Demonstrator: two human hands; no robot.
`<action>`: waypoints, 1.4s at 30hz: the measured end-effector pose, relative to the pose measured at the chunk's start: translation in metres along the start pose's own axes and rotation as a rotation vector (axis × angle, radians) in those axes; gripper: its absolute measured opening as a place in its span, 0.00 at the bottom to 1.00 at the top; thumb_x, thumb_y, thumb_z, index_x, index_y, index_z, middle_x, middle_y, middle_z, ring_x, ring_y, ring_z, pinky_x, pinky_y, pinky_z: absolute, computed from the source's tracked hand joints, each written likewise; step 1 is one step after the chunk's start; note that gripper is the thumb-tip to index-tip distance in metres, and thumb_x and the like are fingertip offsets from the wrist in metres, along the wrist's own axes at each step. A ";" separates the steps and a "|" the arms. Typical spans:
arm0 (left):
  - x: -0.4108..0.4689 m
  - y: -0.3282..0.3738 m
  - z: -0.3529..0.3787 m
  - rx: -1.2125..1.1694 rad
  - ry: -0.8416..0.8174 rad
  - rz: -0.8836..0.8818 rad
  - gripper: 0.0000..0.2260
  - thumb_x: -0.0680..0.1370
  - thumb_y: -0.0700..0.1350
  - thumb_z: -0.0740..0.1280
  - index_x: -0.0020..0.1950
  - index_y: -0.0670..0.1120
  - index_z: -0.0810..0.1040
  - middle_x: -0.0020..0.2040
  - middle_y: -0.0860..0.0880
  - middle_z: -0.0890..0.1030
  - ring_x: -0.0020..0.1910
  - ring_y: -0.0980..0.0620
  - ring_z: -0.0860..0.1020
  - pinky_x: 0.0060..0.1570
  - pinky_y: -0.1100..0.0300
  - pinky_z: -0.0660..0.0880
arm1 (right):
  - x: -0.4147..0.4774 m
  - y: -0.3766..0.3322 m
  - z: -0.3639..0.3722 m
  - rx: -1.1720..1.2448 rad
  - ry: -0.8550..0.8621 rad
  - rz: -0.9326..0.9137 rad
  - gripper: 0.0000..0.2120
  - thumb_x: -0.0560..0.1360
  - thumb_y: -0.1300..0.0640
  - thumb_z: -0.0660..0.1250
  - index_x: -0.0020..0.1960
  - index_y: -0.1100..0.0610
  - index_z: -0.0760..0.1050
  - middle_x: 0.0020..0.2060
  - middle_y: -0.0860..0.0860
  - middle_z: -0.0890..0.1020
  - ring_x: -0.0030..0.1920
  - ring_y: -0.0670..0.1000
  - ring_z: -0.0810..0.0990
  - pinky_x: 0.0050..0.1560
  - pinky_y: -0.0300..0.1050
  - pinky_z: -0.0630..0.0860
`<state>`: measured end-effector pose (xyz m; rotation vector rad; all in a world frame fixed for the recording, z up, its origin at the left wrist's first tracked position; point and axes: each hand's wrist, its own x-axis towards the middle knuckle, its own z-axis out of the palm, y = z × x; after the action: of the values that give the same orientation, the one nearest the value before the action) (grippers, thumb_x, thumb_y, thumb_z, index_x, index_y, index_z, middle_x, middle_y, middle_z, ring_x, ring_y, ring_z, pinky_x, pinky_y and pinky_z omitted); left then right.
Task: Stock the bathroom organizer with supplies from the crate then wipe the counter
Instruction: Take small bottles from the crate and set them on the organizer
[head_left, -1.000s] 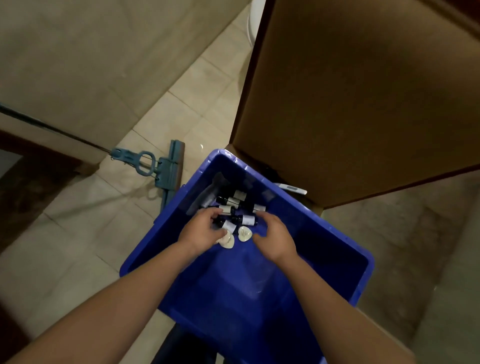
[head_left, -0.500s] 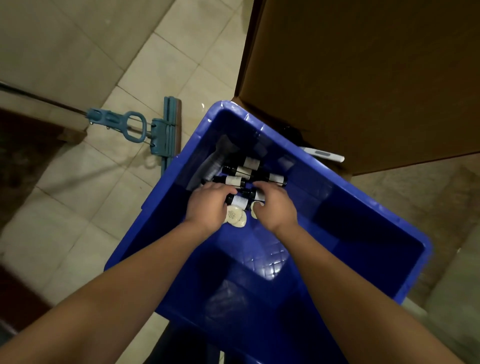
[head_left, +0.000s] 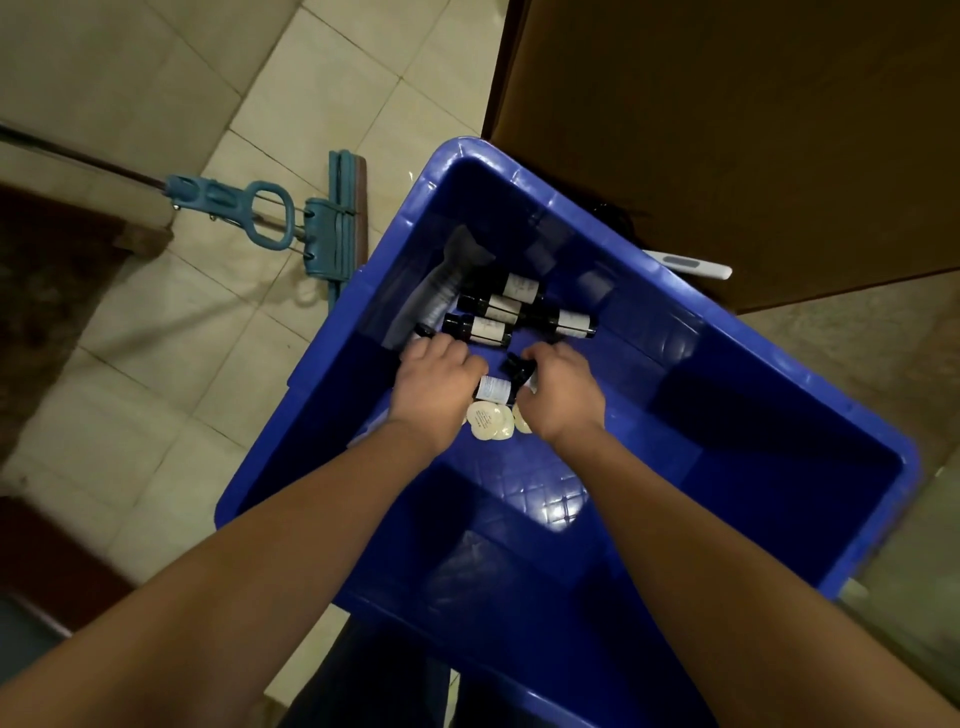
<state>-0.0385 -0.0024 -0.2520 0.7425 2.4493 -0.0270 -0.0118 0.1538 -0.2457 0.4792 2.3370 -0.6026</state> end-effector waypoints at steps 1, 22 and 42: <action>-0.002 0.000 0.000 0.001 -0.001 0.021 0.17 0.76 0.46 0.65 0.65 0.51 0.71 0.59 0.51 0.73 0.63 0.48 0.67 0.65 0.54 0.61 | -0.001 0.001 0.000 0.010 -0.012 0.012 0.18 0.75 0.63 0.62 0.65 0.54 0.72 0.58 0.54 0.73 0.62 0.56 0.69 0.51 0.49 0.73; -0.025 0.065 -0.066 -1.317 -0.199 -0.285 0.10 0.80 0.51 0.64 0.43 0.46 0.71 0.39 0.47 0.74 0.40 0.50 0.73 0.45 0.52 0.74 | -0.093 0.022 -0.049 1.268 -0.243 0.385 0.08 0.83 0.54 0.57 0.52 0.57 0.72 0.40 0.52 0.80 0.34 0.47 0.78 0.37 0.43 0.78; -0.090 0.181 -0.167 -1.282 -0.538 -0.118 0.10 0.81 0.52 0.62 0.50 0.45 0.71 0.41 0.45 0.80 0.28 0.54 0.78 0.30 0.60 0.77 | -0.269 0.072 -0.102 1.834 0.061 0.334 0.12 0.79 0.48 0.62 0.50 0.57 0.74 0.31 0.52 0.76 0.26 0.48 0.70 0.28 0.41 0.67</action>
<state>0.0293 0.1347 -0.0392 -0.0203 1.5063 1.0367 0.1619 0.2214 -0.0145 1.5342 1.0069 -2.3910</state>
